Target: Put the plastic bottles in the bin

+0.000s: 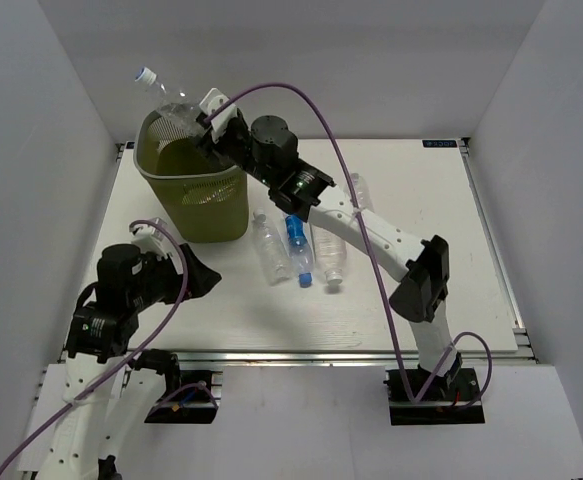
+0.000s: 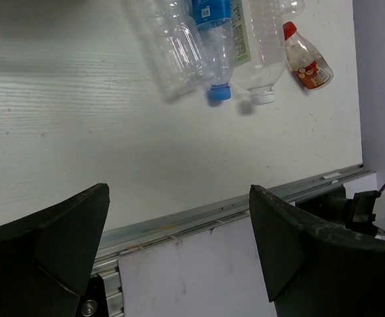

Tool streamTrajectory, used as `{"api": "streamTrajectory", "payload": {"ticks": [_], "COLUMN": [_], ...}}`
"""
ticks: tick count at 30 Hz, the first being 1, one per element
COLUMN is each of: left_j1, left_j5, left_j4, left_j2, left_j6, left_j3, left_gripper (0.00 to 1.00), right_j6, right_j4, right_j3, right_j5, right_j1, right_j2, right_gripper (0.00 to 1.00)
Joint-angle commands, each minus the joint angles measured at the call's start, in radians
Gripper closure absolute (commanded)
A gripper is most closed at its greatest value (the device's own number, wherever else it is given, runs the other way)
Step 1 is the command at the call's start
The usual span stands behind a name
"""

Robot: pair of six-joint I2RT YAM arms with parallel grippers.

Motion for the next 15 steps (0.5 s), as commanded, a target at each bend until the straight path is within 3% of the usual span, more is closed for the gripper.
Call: {"api": "streamTrajectory", "payload": {"ticks": [1, 3, 5, 8, 12, 15], "left_j1": [0.007, 0.007, 0.007, -0.016, -0.028, -0.074], "left_j5": [0.056, 0.065, 0.075, 0.075, 0.075, 0.046], "left_j4": [0.105, 0.134, 0.203, 0.309, 0.443, 0.484], "left_j2": [0.021, 0.052, 0.081, 0.165, 0.303, 0.369], "left_j6": [-0.003, -0.003, -0.003, -0.003, -0.003, -0.013], "left_j3": [-0.055, -0.065, -0.088, -0.111, -0.12, -0.12], "left_gripper": [0.04, 0.04, 0.04, 0.04, 0.04, 0.04], "right_j6": [0.034, 0.062, 0.111, 0.147, 0.188, 0.211], "right_j4": [0.052, 0.034, 0.022, 0.019, 0.013, -0.012], "right_j3": [0.1, 0.097, 0.087, 0.073, 0.119, 0.141], "right_j5": [-0.034, -0.039, -0.068, -0.109, -0.122, -0.126], "right_j1": [-0.026, -0.041, -0.061, -0.09, -0.125, -0.15], "right_j2": [0.026, 0.055, 0.072, 0.086, 0.098, 0.072], "right_gripper": [1.0, 0.8, 0.5, 0.26, 0.11, 0.1]}}
